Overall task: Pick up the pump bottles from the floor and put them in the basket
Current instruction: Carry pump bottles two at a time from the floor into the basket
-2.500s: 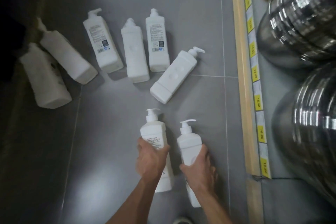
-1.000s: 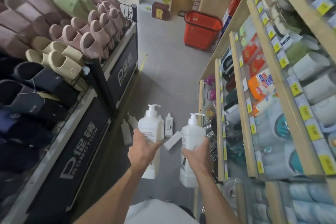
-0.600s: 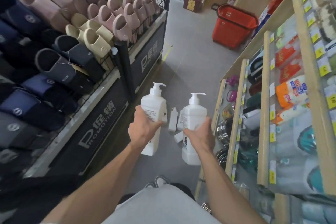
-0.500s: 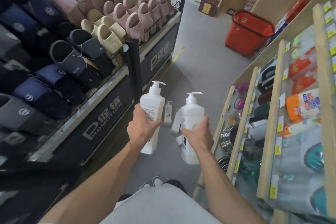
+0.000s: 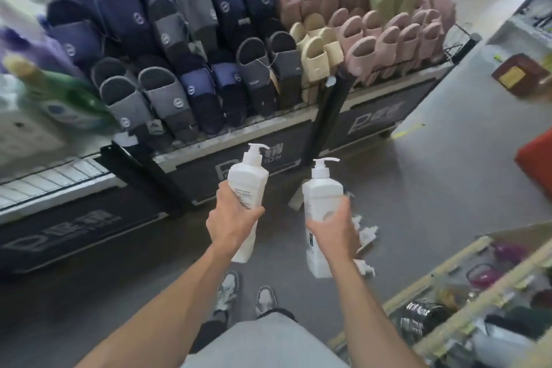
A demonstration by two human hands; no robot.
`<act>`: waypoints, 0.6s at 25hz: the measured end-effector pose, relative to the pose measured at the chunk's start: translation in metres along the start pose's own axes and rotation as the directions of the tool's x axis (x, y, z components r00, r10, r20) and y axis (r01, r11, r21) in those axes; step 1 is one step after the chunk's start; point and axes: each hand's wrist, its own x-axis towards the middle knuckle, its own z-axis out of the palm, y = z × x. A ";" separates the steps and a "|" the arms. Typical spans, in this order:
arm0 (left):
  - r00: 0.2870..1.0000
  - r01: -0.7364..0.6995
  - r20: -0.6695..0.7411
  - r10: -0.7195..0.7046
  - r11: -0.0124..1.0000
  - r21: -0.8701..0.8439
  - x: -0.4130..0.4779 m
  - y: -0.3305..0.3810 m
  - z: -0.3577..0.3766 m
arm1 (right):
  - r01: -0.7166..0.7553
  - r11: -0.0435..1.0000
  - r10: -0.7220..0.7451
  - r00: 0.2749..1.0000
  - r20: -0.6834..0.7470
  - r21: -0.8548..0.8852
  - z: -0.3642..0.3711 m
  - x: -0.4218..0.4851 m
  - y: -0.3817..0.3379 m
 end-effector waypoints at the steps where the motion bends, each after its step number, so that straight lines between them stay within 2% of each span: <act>1: 0.999 0.040 -0.035 -0.041 0.999 -0.016 -0.003 -0.014 -0.009 | 0.045 0.999 -0.045 0.999 0.028 -0.006 0.008 -0.004 -0.008; 6: 0.959 0.201 -0.180 -0.216 0.974 -0.102 -0.019 -0.085 -0.060 | 0.263 0.961 -0.244 0.952 0.186 -0.089 0.042 -0.041 -0.048; 10: 0.905 0.292 -0.257 -0.338 0.935 -0.203 -0.025 -0.134 -0.104 | 0.459 0.875 -0.401 0.866 0.299 -0.156 0.073 -0.078 -0.089; 15: 0.846 0.350 -0.320 -0.427 0.896 -0.272 -0.041 -0.191 -0.152 | 0.537 0.829 -0.464 0.816 0.343 -0.155 0.113 -0.133 -0.136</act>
